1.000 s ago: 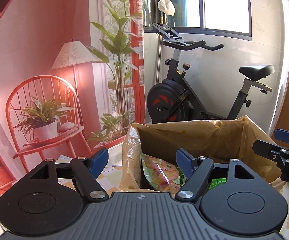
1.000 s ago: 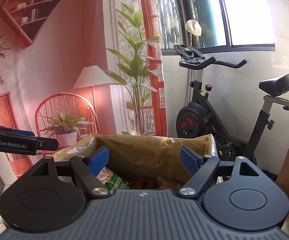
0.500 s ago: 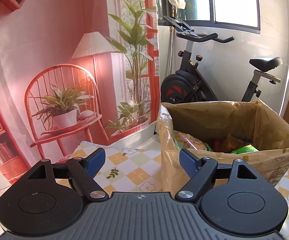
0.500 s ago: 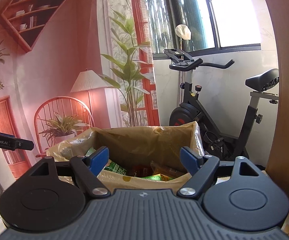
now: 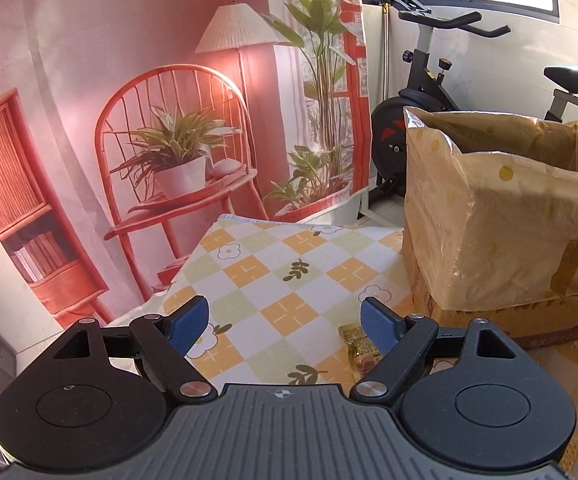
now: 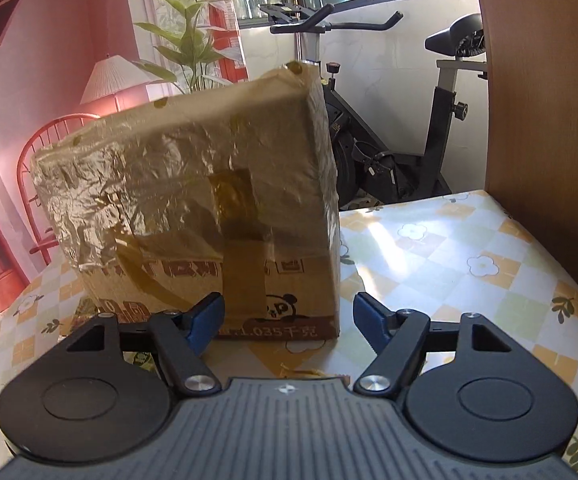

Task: Organize snacks
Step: 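Lower the left tool to the snacks while the right tool grasps the orange-striped bar, then grasp the brown jerky packet with the left tool while the right tool holds the bar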

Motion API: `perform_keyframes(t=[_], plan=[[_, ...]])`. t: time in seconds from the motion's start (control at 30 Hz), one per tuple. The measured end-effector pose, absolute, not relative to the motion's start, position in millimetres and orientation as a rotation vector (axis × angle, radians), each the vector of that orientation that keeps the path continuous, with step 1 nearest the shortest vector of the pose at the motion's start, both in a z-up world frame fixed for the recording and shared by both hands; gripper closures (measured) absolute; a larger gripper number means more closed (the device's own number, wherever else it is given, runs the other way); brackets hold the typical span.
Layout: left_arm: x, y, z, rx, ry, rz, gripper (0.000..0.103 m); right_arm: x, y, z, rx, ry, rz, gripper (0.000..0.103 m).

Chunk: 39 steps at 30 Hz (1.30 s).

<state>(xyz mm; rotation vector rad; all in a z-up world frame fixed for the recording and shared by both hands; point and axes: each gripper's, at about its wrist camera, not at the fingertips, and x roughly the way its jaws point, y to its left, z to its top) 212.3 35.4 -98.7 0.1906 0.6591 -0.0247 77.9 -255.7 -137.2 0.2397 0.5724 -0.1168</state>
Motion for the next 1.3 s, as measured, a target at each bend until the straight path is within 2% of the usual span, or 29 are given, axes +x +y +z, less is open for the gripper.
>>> perform_keyframes(t=[0.27, 0.37, 0.6, 1.3], plan=[[216, 36, -152, 0.181, 0.78, -0.051, 0.018, 79, -238, -188, 0.213, 0.771, -0.122, 0.035], [220, 38, -166, 0.155, 0.822, -0.047, 0.019, 84, -237, -196, 0.184, 0.804, -0.11, 0.048], [222, 36, -184, 0.139, 0.863, -0.049, 0.019, 95, -237, -199, 0.112, 0.774, -0.1, 0.063], [224, 25, -231, 0.076, 0.912, -0.161, 0.019, 92, -239, -211, 0.066, 0.677, -0.092, 0.064]])
